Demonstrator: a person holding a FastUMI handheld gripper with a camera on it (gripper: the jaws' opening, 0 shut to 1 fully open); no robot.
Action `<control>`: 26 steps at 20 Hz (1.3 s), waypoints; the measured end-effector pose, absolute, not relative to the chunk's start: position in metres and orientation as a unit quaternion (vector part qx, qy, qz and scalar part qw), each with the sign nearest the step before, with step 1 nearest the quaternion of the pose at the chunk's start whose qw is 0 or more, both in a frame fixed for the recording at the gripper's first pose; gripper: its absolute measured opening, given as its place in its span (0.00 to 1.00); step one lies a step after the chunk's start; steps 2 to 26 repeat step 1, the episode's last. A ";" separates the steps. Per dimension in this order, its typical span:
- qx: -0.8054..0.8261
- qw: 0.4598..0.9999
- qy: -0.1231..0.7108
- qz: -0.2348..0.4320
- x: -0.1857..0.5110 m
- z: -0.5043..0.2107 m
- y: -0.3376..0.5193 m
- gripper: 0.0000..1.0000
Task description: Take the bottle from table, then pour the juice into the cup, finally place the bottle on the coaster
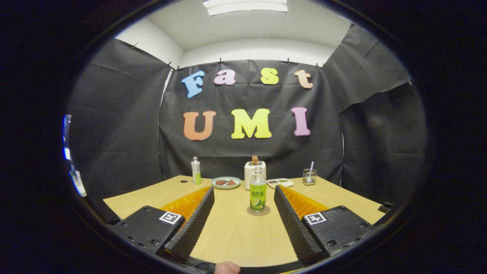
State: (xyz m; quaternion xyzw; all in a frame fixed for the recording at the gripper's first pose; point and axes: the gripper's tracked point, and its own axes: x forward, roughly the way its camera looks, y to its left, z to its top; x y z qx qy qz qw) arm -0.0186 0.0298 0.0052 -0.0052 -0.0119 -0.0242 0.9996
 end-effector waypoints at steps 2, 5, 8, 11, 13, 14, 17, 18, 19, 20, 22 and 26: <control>-0.005 1.000 -0.013 -0.025 -0.020 0.006 0.030 1.00; -0.005 1.000 -0.013 -0.025 -0.020 0.006 0.030 1.00; -0.005 1.000 -0.013 -0.025 -0.020 0.006 0.030 1.00; -0.005 1.000 -0.013 -0.025 -0.020 0.006 0.030 1.00; -0.005 1.000 -0.013 -0.025 -0.020 0.006 0.030 1.00; -0.005 1.000 -0.013 -0.025 -0.020 0.006 0.030 1.00; -0.005 1.000 -0.013 -0.025 -0.020 0.006 0.030 1.00; -0.005 1.000 -0.013 -0.025 -0.020 0.006 0.030 1.00; -0.005 1.000 -0.013 -0.025 -0.020 0.006 0.030 1.00; -0.005 1.000 -0.013 -0.025 -0.020 0.006 0.030 1.00; -0.005 1.000 -0.013 -0.025 -0.020 0.006 0.030 1.00; -0.005 1.000 -0.013 -0.025 -0.020 0.006 0.030 1.00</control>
